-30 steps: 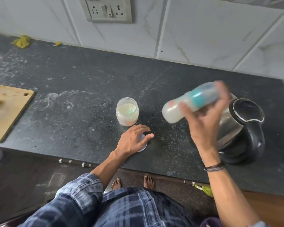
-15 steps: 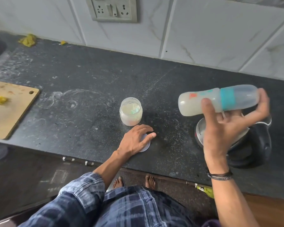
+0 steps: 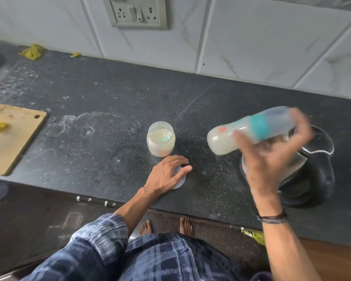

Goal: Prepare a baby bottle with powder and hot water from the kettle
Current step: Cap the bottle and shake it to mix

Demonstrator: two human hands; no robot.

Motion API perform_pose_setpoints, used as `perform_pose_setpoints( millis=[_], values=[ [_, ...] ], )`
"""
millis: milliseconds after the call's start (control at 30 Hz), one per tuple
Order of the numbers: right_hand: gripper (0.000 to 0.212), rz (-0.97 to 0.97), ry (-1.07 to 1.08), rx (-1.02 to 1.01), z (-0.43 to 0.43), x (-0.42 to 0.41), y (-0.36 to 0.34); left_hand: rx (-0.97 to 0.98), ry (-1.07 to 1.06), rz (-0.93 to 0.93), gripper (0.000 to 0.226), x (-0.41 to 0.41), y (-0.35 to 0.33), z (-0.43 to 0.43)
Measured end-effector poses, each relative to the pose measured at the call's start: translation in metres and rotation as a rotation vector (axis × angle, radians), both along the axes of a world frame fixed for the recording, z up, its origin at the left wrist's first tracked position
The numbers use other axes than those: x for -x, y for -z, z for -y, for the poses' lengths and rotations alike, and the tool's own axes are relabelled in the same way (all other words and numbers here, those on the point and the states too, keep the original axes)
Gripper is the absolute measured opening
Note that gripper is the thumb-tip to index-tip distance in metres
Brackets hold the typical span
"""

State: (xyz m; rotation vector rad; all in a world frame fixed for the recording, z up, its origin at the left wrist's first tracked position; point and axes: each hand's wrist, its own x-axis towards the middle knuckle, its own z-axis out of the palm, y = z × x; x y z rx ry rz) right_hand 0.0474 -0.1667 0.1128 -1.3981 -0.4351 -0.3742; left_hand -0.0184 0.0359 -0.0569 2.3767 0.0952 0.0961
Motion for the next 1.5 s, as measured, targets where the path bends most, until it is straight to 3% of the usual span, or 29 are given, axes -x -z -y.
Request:
perform_pose_setpoints(
  millis=[67, 200, 333, 467, 633, 767, 1067, 1267, 1500],
  values=[
    [0.088, 0.126, 0.064, -0.002, 0.002, -0.009, 0.002, 0.005, -0.017, -0.007, 0.065, 0.0, -0.001, 0.001],
    [0.09, -0.146, -0.047, 0.17, -0.006, -0.005, 0.01, 0.002, -0.001, 0.005, 0.063, 0.002, 0.001, 0.0],
    [0.087, -0.051, 0.121, -0.077, -0.006, -0.011, 0.01, -0.004, -0.009, -0.002, 0.064, 0.0, 0.001, 0.0],
    [0.089, -0.205, -0.039, 0.099, -0.012, -0.01, 0.015, -0.001, 0.002, 0.008, 0.065, 0.002, 0.004, -0.001],
    [0.089, -0.147, 0.142, -0.13, -0.01, -0.019, 0.014, 0.01, -0.017, 0.014, 0.065, 0.001, 0.003, 0.001],
    [0.087, -0.238, -0.071, 0.186, -0.011, -0.013, 0.034, 0.026, -0.012, 0.018, 0.065, 0.001, 0.005, -0.001],
    [0.087, -0.118, -0.008, 0.873, 0.001, -0.008, 0.102, 0.017, -0.011, 0.013, 0.06, 0.001, 0.006, 0.0],
    [0.09, -0.155, 0.035, 0.953, -0.001, -0.004, 0.117, 0.026, -0.013, 0.022, 0.061, 0.002, 0.006, 0.0],
    [0.112, -0.303, 0.041, 0.939, -0.015, 0.001, 0.116, 0.008, -0.006, 0.01, 0.063, 0.001, 0.009, -0.001]
  ],
)
